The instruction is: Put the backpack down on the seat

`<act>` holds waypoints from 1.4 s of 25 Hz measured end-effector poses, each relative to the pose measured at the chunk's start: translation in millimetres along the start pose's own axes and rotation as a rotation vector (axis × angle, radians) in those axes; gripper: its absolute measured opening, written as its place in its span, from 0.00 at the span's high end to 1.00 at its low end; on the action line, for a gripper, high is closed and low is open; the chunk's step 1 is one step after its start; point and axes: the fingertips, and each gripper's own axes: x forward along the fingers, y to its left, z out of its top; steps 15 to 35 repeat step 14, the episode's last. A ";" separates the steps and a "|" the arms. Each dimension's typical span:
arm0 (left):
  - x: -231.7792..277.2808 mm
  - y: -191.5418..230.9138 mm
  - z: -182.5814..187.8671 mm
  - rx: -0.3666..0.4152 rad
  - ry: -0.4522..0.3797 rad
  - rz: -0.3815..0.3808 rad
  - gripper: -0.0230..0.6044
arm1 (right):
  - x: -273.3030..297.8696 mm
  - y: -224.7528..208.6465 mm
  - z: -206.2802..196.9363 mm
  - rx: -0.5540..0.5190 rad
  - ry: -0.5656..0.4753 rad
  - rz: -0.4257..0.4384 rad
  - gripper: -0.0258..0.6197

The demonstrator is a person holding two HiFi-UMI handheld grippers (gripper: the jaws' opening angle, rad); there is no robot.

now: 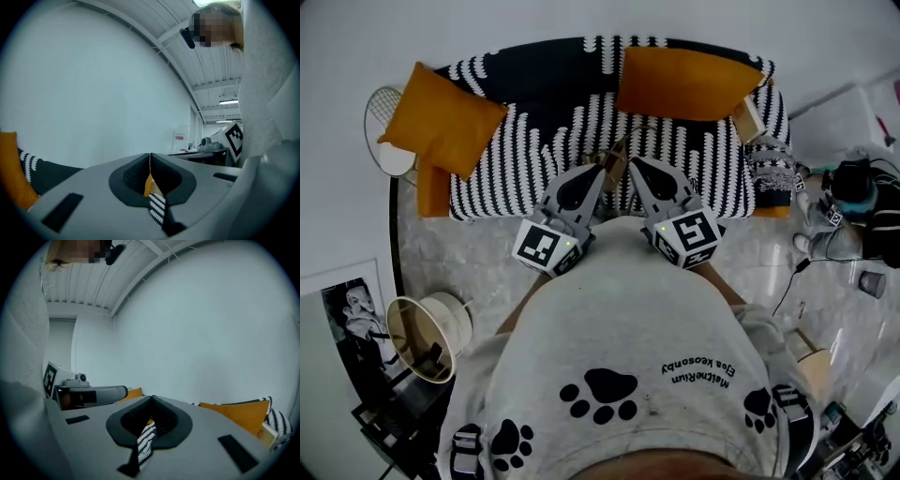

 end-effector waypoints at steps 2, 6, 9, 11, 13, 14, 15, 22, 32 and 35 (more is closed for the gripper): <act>0.6 -4.1 0.9 0.004 -0.002 -0.004 0.93 | -3.7 -0.6 0.2 -0.003 -0.001 -0.002 0.91; 2.7 -8.5 -3.5 0.012 -0.001 -0.009 0.93 | -5.7 -1.6 -4.6 -0.004 0.003 0.005 0.91; 3.8 -7.9 -7.4 0.007 -0.007 -0.012 0.93 | -4.3 -3.6 -7.9 -0.006 0.004 0.003 0.91; 2.1 -7.3 -7.0 0.005 -0.012 -0.010 0.93 | -3.6 -2.7 -8.2 -0.004 0.007 0.004 0.91; 0.5 -7.4 -5.9 0.006 -0.014 -0.010 0.93 | -3.7 -1.3 -8.2 -0.002 0.010 0.004 0.91; -0.2 -7.5 -5.4 0.007 -0.015 -0.010 0.93 | -3.9 -0.7 -8.1 -0.002 0.012 0.004 0.91; -0.2 -7.5 -5.4 0.007 -0.015 -0.010 0.93 | -3.9 -0.7 -8.1 -0.002 0.012 0.004 0.91; -0.2 -7.5 -5.4 0.007 -0.015 -0.010 0.93 | -3.9 -0.7 -8.1 -0.002 0.012 0.004 0.91; -0.2 -7.5 -5.4 0.007 -0.015 -0.010 0.93 | -3.9 -0.7 -8.1 -0.002 0.012 0.004 0.91; -0.2 -7.5 -5.4 0.007 -0.015 -0.010 0.93 | -3.9 -0.7 -8.1 -0.002 0.012 0.004 0.91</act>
